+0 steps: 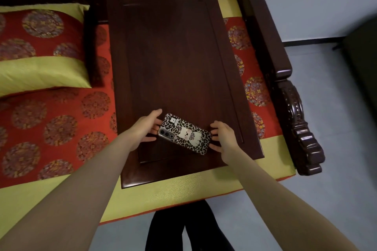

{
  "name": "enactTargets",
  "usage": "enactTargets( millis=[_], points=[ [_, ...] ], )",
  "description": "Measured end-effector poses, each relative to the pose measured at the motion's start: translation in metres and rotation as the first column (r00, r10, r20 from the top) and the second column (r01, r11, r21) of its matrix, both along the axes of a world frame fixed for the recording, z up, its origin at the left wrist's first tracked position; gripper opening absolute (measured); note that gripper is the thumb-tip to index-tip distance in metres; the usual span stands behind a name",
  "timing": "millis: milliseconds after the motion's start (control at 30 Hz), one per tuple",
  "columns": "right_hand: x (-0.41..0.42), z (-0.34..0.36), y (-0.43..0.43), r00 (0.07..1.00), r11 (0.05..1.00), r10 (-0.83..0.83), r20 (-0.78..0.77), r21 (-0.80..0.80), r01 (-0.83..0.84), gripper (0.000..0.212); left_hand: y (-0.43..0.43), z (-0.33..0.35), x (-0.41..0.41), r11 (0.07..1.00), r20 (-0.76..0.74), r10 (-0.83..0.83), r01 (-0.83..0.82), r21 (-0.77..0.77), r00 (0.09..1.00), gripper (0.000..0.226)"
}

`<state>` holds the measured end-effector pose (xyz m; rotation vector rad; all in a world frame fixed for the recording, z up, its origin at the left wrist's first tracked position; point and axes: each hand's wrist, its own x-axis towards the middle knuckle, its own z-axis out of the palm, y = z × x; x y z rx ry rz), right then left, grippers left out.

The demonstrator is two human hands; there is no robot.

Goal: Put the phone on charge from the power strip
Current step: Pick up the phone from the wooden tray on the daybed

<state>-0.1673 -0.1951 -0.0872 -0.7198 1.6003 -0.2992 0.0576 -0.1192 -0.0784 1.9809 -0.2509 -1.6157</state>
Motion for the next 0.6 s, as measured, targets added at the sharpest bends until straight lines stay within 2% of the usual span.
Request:
enactTargets(
  millis=[133,300,400,600],
  points=[
    [0.000,-0.003,-0.001,1.000,1.000,-0.009,0.006,0.002,0.009,0.015,-0.002,-0.001,-0.004,0.999,0.022,-0.024,0.024,-0.029,0.999,0.049],
    [0.010,-0.001,-0.002,1.000,1.000,0.022,0.016,-0.002,-0.022,0.027,0.004,-0.002,-0.004,0.996,-0.124,0.010,-0.021,-0.090,0.992,0.027],
    [0.013,0.004,0.000,0.998,0.998,0.057,0.033,-0.023,-0.057,0.023,0.009,0.001,-0.007,0.987,-0.162,0.076,-0.097,-0.125,0.984,0.020],
    [0.012,0.024,-0.002,0.956,0.965,0.261,0.136,-0.055,-0.256,0.024,0.028,0.011,-0.011,0.946,-0.204,0.211,-0.252,-0.202,0.956,0.015]
  ],
)
